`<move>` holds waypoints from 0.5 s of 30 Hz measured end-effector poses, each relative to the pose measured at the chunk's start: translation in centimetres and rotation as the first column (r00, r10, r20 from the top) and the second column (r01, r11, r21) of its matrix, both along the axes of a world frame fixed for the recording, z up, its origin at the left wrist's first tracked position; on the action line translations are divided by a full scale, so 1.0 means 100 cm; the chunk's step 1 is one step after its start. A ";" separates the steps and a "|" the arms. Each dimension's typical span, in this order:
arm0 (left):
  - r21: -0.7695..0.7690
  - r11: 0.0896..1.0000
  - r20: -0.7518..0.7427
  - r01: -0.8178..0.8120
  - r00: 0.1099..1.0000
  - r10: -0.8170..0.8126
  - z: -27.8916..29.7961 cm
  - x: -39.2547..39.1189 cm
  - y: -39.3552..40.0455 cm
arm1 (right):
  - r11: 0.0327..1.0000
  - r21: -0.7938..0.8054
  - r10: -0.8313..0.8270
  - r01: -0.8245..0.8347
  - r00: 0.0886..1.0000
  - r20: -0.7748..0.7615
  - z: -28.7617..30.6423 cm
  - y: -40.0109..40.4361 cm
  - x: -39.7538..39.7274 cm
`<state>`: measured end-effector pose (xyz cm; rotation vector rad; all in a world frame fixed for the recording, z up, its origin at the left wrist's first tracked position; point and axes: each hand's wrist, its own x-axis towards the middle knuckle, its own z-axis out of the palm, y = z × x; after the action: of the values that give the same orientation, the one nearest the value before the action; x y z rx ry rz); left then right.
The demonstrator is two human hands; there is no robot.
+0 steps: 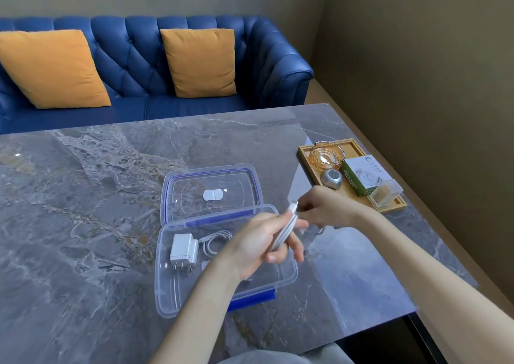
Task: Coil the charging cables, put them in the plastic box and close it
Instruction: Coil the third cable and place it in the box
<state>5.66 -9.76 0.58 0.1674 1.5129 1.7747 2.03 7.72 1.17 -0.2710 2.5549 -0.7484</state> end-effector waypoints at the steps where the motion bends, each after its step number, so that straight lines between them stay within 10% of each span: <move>1: -0.045 0.999 0.010 0.020 1.000 -0.020 -0.004 0.003 0.001 | 1.000 0.003 -0.005 0.005 1.000 -0.020 0.006 0.001 -0.003; 15: 0.056 0.848 0.186 -0.528 0.840 0.510 -0.043 0.000 0.027 | 0.970 -0.204 -0.157 0.130 0.980 -0.120 0.034 -0.022 0.017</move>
<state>5.67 -7.03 -3.72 -0.3718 1.4283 2.2321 3.77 5.57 4.57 -0.2064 2.6528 -1.0728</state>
